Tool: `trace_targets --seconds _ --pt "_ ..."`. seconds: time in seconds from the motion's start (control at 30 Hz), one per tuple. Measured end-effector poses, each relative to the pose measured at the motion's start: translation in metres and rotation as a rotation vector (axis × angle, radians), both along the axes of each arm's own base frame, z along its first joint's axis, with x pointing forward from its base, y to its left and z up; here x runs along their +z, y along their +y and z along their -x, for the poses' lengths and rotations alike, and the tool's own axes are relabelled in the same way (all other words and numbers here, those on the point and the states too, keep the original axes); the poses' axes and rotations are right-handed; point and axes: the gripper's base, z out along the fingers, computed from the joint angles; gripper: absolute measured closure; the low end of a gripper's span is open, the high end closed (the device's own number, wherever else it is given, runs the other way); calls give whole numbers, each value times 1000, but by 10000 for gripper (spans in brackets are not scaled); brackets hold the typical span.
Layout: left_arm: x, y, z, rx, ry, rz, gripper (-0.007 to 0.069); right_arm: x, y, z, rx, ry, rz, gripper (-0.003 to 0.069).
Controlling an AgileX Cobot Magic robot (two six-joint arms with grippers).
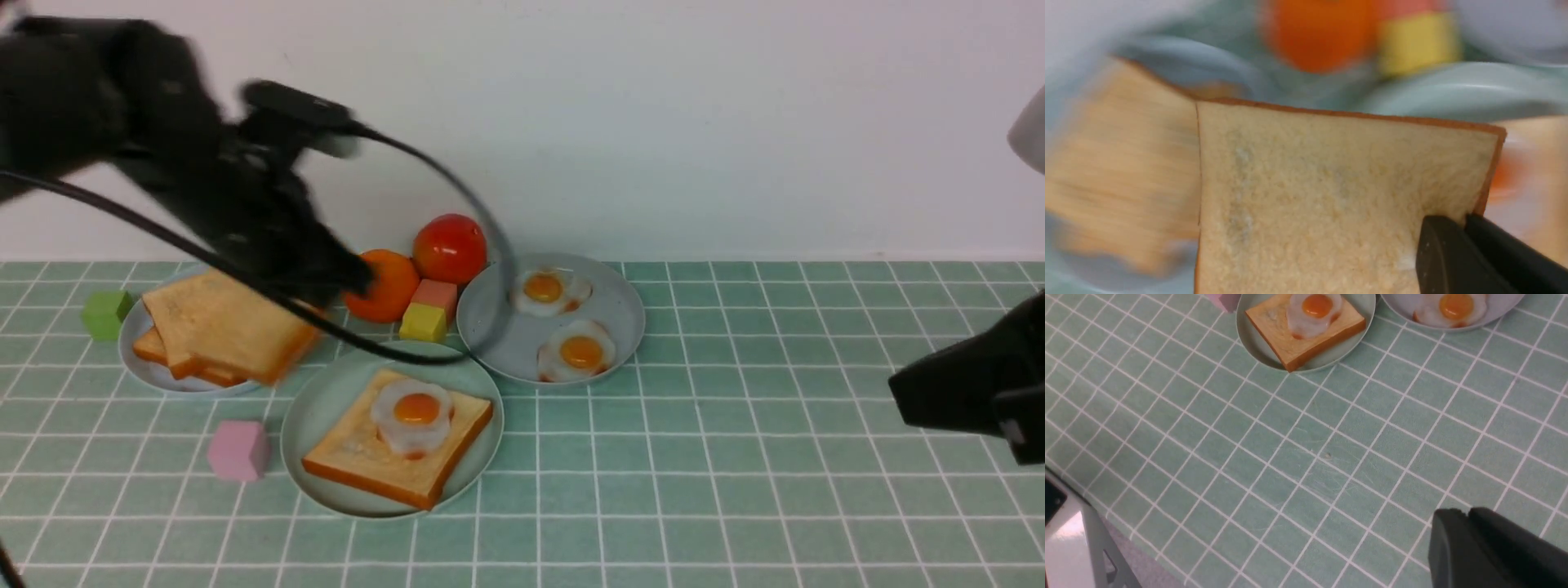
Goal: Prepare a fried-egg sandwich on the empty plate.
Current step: Use the left arm to place a slice of bread on the fried egg in the middle
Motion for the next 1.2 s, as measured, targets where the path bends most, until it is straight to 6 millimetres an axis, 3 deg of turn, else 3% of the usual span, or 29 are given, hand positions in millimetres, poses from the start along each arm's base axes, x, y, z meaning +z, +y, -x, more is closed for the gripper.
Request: trace_targets --seconds 0.03,0.07,0.23,0.4,0.6,0.7,0.97,1.0,1.13,1.2 --pt "-7 -29 12 14 55 -2 622 0 0 1 3 6 3 587" --pt "-12 -43 16 12 69 -23 622 0 -1 2 6 11 7 585" --pt "-45 -81 21 22 94 -104 622 2 -4 10 14 11 10 580" --pt "-70 -93 15 62 88 -131 622 9 -9 22 18 -25 -6 574" --pt "-83 -97 9 86 83 -116 604 19 -19 41 19 -91 -36 574" --pt "-85 -98 8 86 81 -115 573 22 -22 48 19 -111 -45 574" --pt "-83 -101 7 86 60 -75 305 25 -29 66 33 -120 -45 574" --pt "-83 -101 7 88 62 -71 299 25 -29 66 33 -118 -44 574" --pt "-67 -101 12 106 63 -20 251 24 -30 67 38 -107 -37 574" --pt "-37 -98 21 109 19 38 284 24 -30 67 38 -105 -35 574"
